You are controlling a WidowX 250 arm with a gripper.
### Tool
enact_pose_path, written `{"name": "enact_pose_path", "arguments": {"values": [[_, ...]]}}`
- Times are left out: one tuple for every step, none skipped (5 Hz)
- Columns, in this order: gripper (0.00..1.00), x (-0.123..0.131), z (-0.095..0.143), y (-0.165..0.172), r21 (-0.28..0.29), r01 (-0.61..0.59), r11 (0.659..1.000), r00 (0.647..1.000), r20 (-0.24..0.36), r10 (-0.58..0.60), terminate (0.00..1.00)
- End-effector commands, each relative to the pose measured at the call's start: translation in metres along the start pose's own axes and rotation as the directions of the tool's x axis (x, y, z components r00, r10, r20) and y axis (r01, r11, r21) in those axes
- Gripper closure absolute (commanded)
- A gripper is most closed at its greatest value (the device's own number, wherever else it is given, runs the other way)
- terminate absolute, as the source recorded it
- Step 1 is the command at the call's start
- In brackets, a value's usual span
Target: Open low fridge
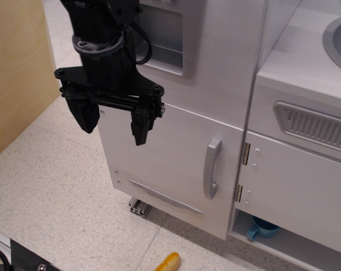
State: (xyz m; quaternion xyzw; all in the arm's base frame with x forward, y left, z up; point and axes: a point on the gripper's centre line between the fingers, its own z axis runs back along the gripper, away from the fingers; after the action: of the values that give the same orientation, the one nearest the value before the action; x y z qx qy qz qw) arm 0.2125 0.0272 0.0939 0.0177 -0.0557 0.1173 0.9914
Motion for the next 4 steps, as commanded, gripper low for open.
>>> {"name": "enact_pose_path", "arguments": {"values": [[0.0,0.0,0.0,0.0,0.0,0.0,1.0,1.0,0.0,0.0,0.0],[0.0,0.012,-0.026,-0.021,-0.034,0.035,0.999,0.999,0.031,-0.034,0.0],[0.0,0.023,-0.051,-0.046,-0.074,0.052,0.996,0.998,0.042,-0.049,0.0],[0.0,0.03,-0.073,-0.067,-0.116,0.107,0.987,0.991,0.095,-0.096,0.0]]}}
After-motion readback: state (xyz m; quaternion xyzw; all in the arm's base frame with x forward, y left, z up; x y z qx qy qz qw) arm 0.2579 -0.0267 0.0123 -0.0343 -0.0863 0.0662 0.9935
